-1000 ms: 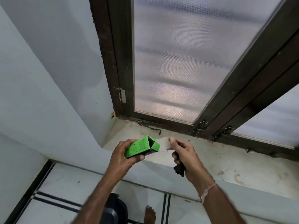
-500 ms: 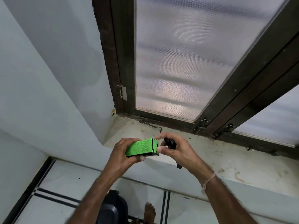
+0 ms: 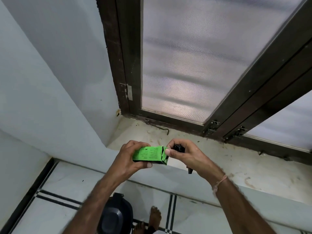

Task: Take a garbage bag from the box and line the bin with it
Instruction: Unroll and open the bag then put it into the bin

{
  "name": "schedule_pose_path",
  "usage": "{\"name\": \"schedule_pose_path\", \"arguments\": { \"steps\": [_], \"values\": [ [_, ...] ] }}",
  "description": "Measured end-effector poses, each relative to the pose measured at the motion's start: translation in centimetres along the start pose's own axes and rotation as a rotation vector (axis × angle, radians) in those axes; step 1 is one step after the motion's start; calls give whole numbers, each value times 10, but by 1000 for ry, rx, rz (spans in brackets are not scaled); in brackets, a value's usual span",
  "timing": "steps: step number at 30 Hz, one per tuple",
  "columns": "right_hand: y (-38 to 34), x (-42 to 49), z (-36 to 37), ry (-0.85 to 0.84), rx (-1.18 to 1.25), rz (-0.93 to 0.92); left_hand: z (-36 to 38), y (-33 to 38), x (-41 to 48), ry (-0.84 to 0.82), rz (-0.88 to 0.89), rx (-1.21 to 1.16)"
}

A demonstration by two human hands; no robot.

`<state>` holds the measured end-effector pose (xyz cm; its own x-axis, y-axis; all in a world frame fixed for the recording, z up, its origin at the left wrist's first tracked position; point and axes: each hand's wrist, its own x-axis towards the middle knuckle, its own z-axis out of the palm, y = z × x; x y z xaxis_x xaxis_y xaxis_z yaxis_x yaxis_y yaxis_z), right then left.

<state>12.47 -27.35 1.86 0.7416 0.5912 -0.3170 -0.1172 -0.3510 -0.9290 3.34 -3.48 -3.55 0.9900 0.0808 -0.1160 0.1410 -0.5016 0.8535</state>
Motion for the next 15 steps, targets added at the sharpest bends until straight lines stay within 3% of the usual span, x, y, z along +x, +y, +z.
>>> {"name": "schedule_pose_path", "arguments": {
  "steps": [15],
  "values": [
    [6,1,1,13,-150,-12,1,0,1,-64,-49,-47]
  ]
}}
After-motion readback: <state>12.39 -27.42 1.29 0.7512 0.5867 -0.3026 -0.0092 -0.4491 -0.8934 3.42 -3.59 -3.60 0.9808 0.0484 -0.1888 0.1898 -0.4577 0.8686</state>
